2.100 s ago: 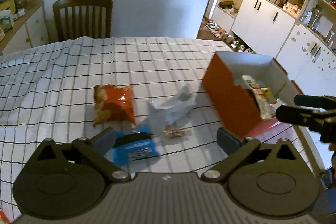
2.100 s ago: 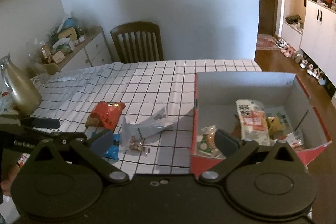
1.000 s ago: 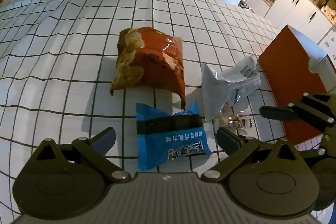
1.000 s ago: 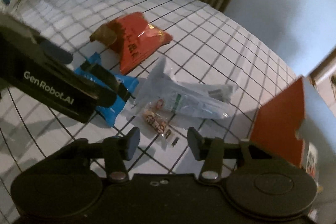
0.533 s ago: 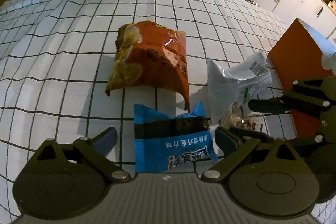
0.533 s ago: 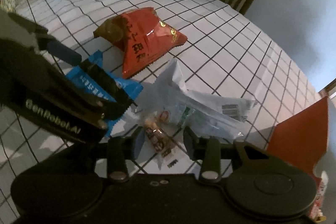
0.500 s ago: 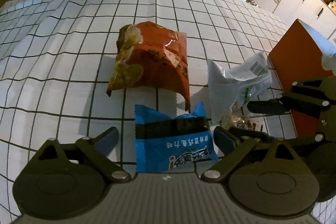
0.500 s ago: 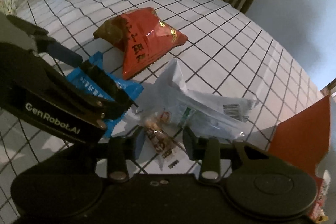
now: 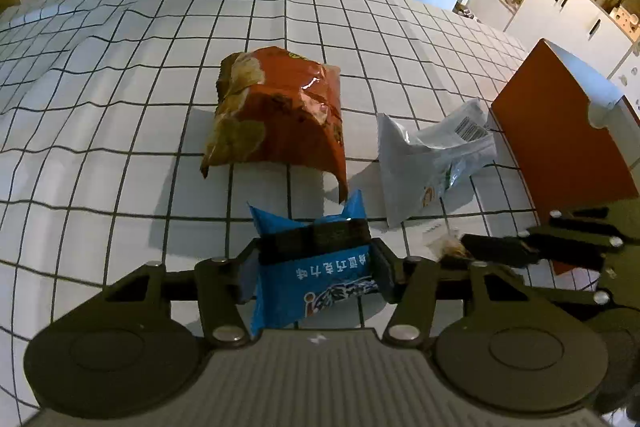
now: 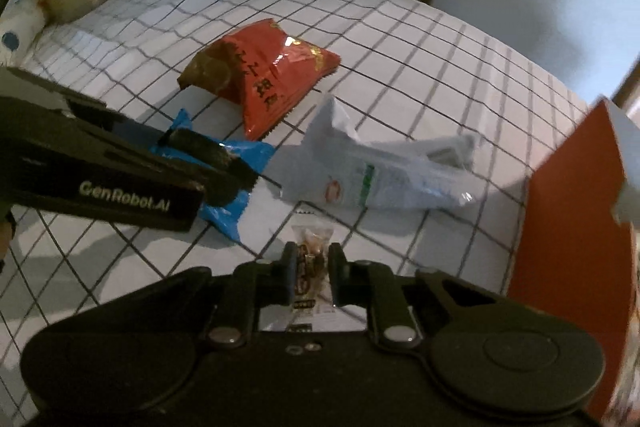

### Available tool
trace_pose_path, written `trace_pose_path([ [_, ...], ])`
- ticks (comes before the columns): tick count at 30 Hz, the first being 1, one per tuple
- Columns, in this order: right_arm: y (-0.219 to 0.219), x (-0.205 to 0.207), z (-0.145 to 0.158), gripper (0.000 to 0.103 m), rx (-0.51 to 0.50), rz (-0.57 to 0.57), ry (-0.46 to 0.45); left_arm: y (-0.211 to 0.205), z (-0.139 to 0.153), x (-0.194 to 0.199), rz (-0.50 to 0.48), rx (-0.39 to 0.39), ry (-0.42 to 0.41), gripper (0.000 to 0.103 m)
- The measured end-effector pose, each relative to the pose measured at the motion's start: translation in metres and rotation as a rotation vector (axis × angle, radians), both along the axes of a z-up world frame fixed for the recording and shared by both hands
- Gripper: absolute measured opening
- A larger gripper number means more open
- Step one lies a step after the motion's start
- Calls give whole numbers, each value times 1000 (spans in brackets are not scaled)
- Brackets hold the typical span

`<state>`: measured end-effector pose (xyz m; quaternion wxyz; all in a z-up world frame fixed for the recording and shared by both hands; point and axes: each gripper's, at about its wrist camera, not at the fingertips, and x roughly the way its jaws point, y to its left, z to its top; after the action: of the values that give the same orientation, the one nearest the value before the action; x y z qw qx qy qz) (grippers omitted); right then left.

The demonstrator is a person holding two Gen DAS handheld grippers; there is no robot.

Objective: Organize snacks
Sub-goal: 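Grasp the small brown candy with the right tool while the left tool grasps the blue packet, then carry the brown candy and blue packet over the red box with both tools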

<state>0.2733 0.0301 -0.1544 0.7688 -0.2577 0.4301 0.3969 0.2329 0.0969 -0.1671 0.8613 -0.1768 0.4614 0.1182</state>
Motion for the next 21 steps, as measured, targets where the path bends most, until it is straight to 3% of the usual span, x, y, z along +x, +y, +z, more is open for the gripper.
trace_pose_path([
  [21, -72, -51, 55, 13, 141, -209, 40, -22, 22, -51, 16, -89, 9, 52],
])
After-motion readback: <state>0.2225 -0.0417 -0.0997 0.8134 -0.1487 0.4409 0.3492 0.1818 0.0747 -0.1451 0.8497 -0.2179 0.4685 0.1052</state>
